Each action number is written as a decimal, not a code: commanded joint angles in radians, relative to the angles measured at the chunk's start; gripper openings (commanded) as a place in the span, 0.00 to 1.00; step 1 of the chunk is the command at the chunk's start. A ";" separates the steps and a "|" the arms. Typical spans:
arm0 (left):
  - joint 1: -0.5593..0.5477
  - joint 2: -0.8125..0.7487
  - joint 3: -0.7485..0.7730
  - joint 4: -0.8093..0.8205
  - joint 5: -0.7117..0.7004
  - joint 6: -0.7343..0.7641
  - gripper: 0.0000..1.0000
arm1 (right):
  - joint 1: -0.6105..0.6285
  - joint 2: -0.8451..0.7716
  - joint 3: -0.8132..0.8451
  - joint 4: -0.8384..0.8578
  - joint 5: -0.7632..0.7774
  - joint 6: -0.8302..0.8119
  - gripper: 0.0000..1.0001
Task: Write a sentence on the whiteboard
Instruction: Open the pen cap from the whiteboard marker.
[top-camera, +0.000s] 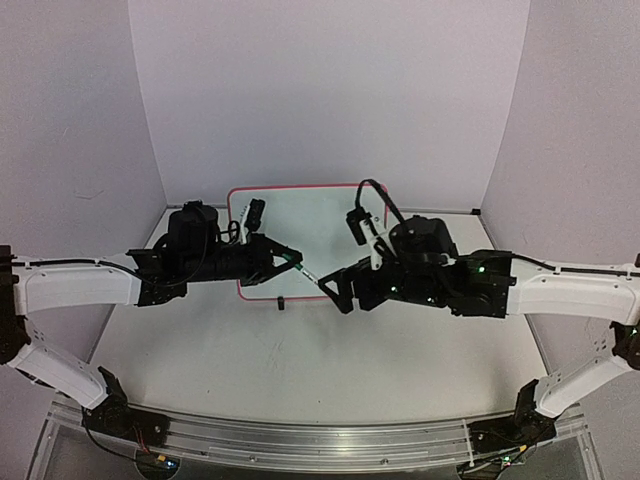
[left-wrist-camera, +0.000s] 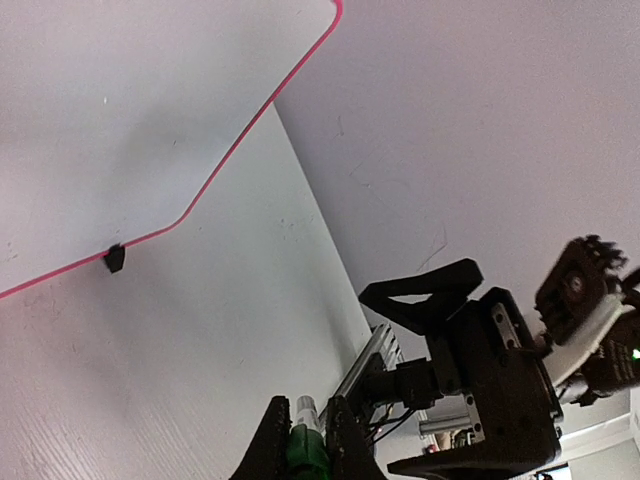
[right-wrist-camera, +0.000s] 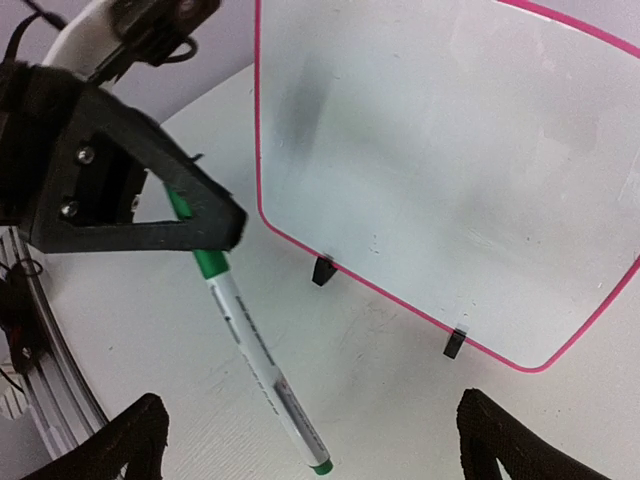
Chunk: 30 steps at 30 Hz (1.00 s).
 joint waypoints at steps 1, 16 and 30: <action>0.012 -0.046 -0.010 0.193 -0.032 -0.038 0.00 | -0.111 -0.098 -0.129 0.255 -0.235 0.172 0.98; 0.014 -0.045 -0.017 0.500 0.069 -0.154 0.00 | -0.193 -0.046 -0.270 0.985 -0.525 0.559 0.94; 0.014 -0.036 -0.015 0.484 0.061 -0.151 0.00 | -0.194 -0.016 -0.240 1.029 -0.613 0.611 0.73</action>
